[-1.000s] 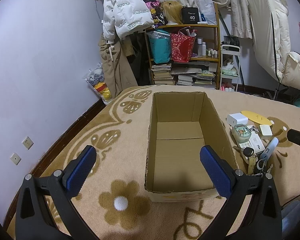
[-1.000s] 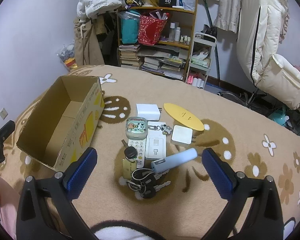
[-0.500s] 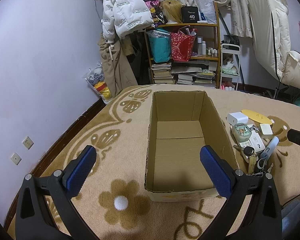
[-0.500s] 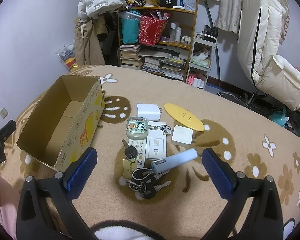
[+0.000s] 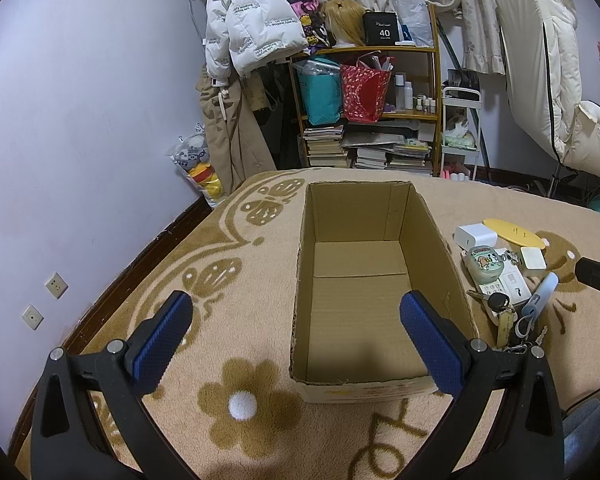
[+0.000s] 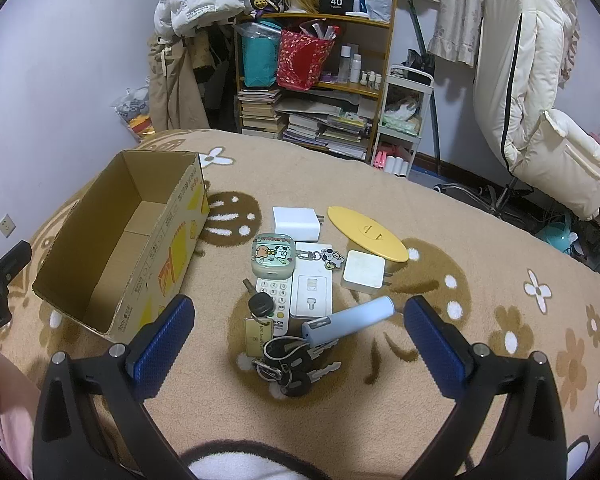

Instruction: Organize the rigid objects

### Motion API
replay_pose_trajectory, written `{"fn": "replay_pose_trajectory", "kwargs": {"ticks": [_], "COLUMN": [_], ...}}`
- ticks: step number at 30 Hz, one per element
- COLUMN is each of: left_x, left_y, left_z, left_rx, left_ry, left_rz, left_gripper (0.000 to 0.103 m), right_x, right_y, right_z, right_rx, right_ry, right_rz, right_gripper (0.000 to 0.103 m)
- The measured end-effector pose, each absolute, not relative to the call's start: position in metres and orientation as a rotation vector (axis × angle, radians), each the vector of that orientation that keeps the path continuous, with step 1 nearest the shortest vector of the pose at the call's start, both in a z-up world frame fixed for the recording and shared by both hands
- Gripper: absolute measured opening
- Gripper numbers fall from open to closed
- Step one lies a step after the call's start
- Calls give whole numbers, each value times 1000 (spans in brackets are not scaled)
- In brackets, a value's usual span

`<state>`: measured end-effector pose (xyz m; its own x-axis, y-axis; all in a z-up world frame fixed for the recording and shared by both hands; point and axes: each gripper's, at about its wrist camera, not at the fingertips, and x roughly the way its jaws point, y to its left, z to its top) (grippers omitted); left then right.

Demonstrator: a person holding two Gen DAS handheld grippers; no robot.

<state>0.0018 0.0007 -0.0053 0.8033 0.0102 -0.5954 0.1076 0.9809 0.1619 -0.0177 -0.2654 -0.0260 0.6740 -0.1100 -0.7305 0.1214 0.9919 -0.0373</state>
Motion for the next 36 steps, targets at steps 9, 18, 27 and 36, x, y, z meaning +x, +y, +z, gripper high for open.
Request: {"fn": "replay_pose_trajectory", "kwargs": {"ticks": [9,18,27,36], "left_x": [2,2,16,43], "left_y": [1,0,5,4], "left_z": [-6,-6,-10,-17], "left_rx": [193,193,181,146], "left_ry": [637,638,691,754], "left_rz": [-53,-52,-60,-79], "left_gripper": [103,103,103,103], "right_x": [-18,-16,-13,16], "right_y": [-265,-263,-273,-281], "right_z": [-27,-25,-35,-58], "right_rx": [15,12,43,107], "right_ry": [822,823,834,948], "right_rz": [-131,-132,-110,-54], "right_gripper": [103,103,103,103]}}
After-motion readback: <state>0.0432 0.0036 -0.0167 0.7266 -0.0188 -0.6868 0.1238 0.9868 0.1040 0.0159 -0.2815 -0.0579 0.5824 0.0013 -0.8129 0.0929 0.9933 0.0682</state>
